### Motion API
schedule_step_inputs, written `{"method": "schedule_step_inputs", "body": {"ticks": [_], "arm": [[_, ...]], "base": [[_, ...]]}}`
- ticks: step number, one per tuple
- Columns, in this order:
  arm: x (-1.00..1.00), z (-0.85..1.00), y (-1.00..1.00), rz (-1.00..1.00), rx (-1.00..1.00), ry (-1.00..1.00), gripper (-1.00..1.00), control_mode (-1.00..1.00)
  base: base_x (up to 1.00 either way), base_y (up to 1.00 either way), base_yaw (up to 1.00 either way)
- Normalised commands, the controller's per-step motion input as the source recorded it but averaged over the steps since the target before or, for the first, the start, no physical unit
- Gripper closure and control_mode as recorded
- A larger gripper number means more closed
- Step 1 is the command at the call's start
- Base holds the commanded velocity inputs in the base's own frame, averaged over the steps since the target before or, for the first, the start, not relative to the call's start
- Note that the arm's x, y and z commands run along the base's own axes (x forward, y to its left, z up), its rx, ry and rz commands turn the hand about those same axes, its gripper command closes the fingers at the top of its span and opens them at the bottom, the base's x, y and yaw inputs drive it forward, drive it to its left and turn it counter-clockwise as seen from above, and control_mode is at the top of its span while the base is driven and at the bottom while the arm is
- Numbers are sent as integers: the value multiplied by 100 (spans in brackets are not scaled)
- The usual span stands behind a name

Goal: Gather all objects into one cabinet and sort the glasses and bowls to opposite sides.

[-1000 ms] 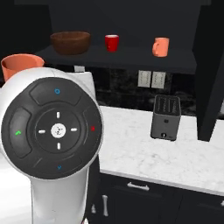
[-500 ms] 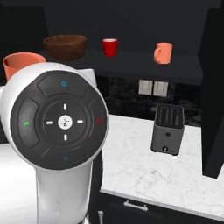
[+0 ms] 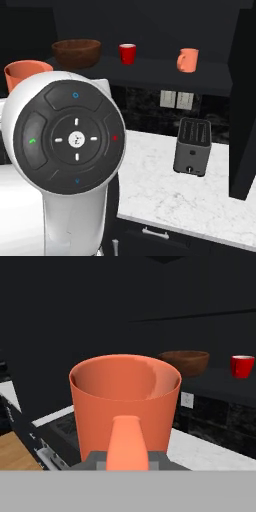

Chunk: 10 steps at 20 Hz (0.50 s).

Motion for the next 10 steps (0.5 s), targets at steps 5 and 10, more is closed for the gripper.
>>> {"method": "schedule_step_inputs", "body": {"ticks": [5,10], "arm": [[0,0,0,0,-1,0,100,-100],[0,0,0,0,0,0,100,-100]], "base": [[0,0,0],[0,0,0]]}}
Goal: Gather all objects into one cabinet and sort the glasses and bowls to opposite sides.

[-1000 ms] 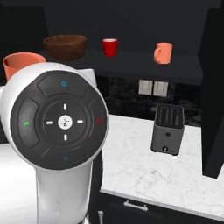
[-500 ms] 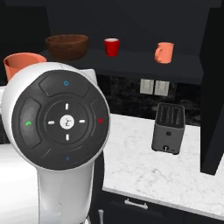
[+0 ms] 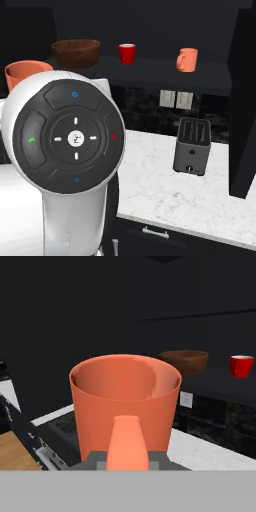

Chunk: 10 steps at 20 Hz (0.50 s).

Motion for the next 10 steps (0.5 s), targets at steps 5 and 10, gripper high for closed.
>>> {"method": "schedule_step_inputs", "body": {"ticks": [5,10], "arm": [[33,5,-22,-7,1,3,100,-100],[73,32,-19,-19,-11,7,100,-100]], "base": [[0,0,0],[0,0,0]]}}
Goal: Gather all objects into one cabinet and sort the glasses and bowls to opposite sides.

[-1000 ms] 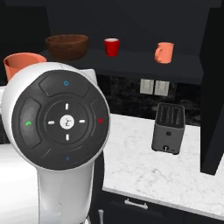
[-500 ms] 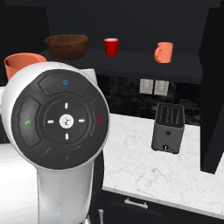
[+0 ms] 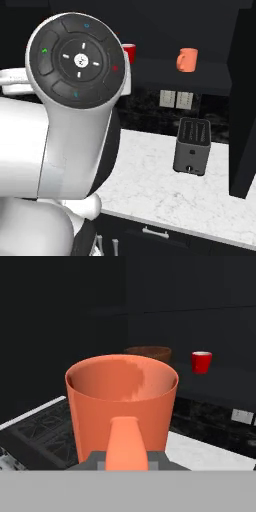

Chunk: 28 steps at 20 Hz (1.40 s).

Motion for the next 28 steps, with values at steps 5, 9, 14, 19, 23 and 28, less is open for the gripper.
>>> {"method": "schedule_step_inputs", "body": {"ticks": [5,9,14,19,23,28], "arm": [[55,2,-3,-26,-13,-2,100,-100],[63,-1,-7,-36,-12,-4,100,-100],[39,-1,0,-24,-4,-3,100,-100],[23,-31,8,-3,8,-2,100,-100],[76,-2,3,-19,16,0,100,-100],[79,0,0,-23,0,6,100,-100]], "base": [[0,0,0],[0,0,0],[0,0,0],[0,0,0],[0,0,0],[0,0,0]]}}
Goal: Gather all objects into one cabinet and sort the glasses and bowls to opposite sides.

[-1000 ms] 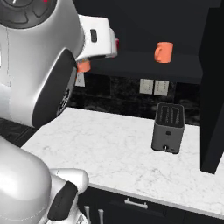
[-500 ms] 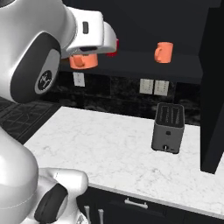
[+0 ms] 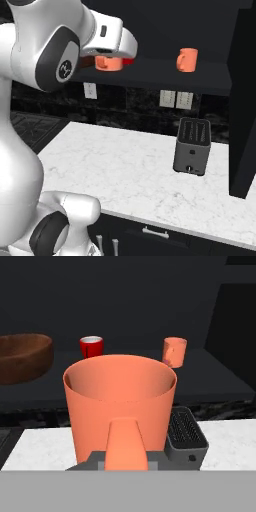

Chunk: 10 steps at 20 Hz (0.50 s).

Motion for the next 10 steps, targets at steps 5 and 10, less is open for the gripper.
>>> {"method": "schedule_step_inputs", "body": {"ticks": [5,10], "arm": [[25,0,-2,-9,-1,1,100,-100],[66,0,0,0,0,0,100,-100]], "base": [[0,0,0],[0,0,0]]}}
